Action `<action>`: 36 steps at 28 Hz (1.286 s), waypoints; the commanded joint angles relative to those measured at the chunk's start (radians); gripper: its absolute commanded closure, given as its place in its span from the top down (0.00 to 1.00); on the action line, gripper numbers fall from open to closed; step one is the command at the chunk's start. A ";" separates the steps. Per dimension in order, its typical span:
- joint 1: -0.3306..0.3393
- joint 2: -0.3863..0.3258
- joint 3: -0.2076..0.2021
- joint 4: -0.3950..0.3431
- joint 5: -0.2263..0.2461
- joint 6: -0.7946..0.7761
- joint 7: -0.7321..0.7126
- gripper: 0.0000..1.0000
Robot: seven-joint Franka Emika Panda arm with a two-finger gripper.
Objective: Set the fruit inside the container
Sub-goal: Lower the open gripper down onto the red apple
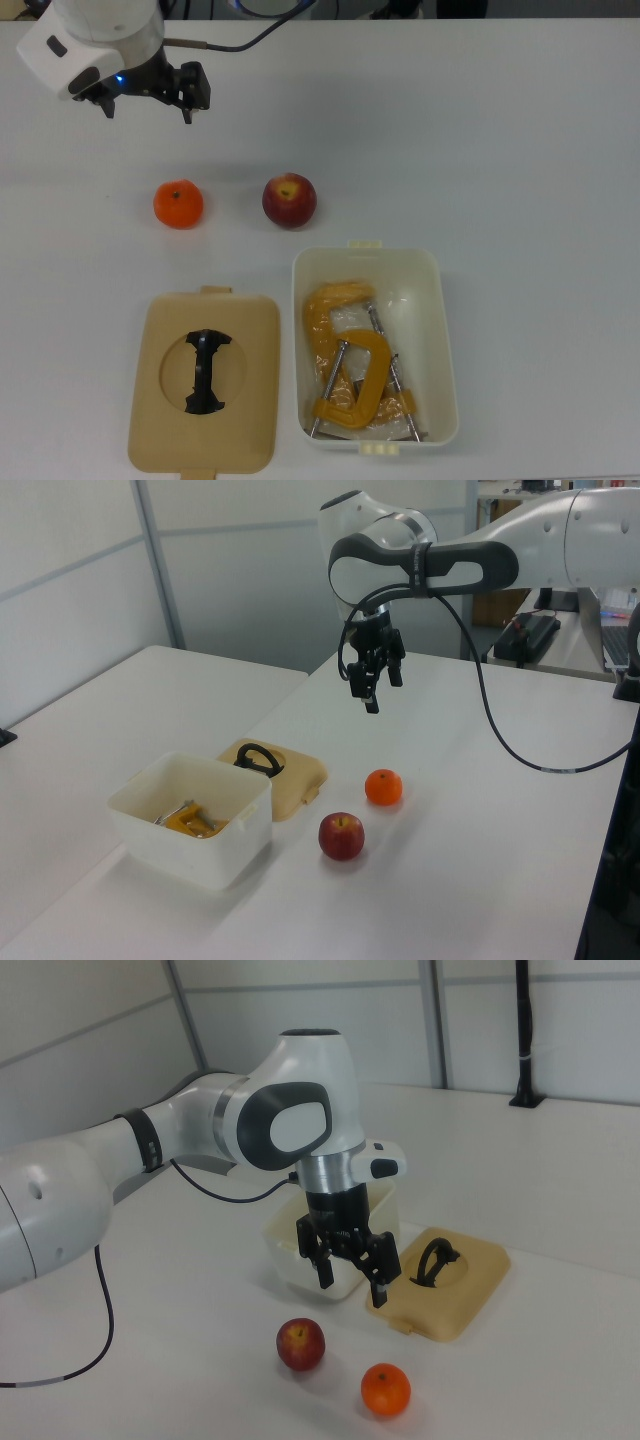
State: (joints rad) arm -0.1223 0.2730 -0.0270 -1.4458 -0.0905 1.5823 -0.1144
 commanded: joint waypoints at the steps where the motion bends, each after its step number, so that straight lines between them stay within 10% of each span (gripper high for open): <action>1: 0.038 -0.046 -0.002 -0.089 -0.003 -0.002 -0.007 1.00; 22: 0.188 -0.161 0.025 -0.476 0.034 0.407 0.007 1.00; 36: 0.191 -0.060 0.053 -0.485 0.021 0.535 0.004 1.00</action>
State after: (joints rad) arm 0.0688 0.1818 0.0191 -1.9219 -0.0701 2.0715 -0.1098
